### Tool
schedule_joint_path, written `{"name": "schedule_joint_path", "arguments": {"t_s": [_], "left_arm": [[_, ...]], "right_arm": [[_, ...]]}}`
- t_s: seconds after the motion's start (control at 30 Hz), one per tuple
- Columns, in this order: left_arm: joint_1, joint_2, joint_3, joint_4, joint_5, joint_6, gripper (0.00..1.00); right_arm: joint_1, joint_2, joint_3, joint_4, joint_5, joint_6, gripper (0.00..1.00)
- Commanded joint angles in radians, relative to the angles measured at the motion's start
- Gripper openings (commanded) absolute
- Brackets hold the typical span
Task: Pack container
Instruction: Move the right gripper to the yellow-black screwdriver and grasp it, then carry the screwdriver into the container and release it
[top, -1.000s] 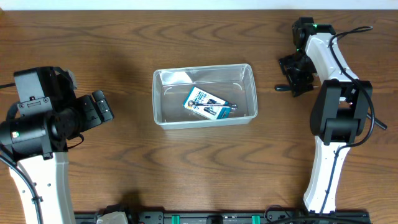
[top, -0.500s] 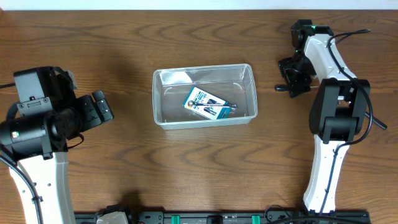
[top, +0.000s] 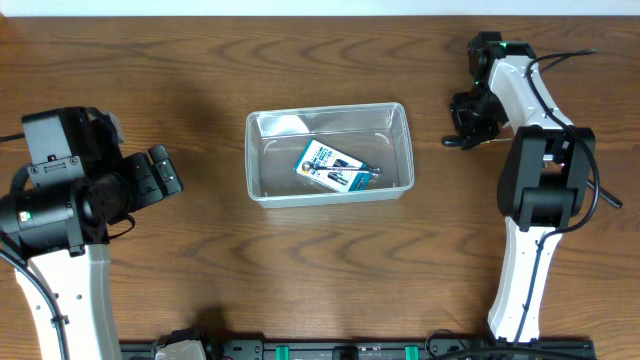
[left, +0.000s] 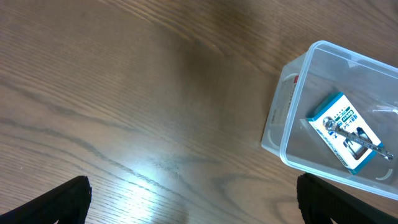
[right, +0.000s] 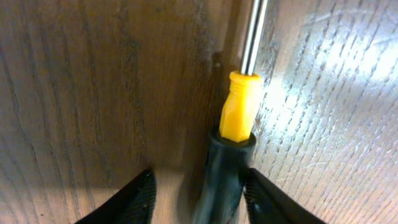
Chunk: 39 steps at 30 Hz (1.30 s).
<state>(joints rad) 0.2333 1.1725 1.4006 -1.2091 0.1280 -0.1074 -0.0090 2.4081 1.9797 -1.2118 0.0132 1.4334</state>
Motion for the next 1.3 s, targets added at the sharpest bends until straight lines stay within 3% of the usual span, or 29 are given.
{"name": "schedule_joint_path", "arguments": {"t_s": [0.0,0.1,0.27,0.43,0.57,0.77,0.97,1.13,1.27], "left_arm": [[-0.004,0.002,0.01,-0.006,0.003,-0.006,0.98],[-0.004,0.002,0.01,-0.006,0.003,-0.006,0.98],[-0.004,0.002,0.01,-0.006,0.003,-0.006,0.98],[-0.004,0.002,0.01,-0.006,0.003,-0.006,0.98],[-0.004,0.002,0.01,-0.006,0.003,-0.005,0.98],[-0.004,0.002,0.01,-0.005,0.003,-0.005,0.98],[-0.004,0.002,0.01,-0.006,0.003,-0.005,0.98],[-0.004,0.002,0.01,-0.011,0.003,-0.005,0.98],[-0.004,0.002,0.01,-0.011,0.003,-0.005,0.98]], "right_arm": [[-0.003,0.033,-0.043,-0.011,0.004,0.01,0.42],[-0.003,0.033,-0.043,-0.011,-0.009,0.01,0.3],[-0.003,0.033,-0.043,-0.011,-0.031,0.009,0.24],[-0.003,0.033,-0.043,-0.013,-0.033,-0.056,0.01],[-0.003,0.033,-0.043,-0.023,-0.042,-0.22,0.01],[-0.002,0.016,-0.035,-0.047,-0.011,-0.336,0.01],[0.047,-0.117,0.011,-0.054,0.227,-0.471,0.01],[0.134,-0.306,0.024,0.052,0.285,-0.83,0.01],[0.238,-0.435,0.024,0.182,0.151,-1.306,0.01]]}}
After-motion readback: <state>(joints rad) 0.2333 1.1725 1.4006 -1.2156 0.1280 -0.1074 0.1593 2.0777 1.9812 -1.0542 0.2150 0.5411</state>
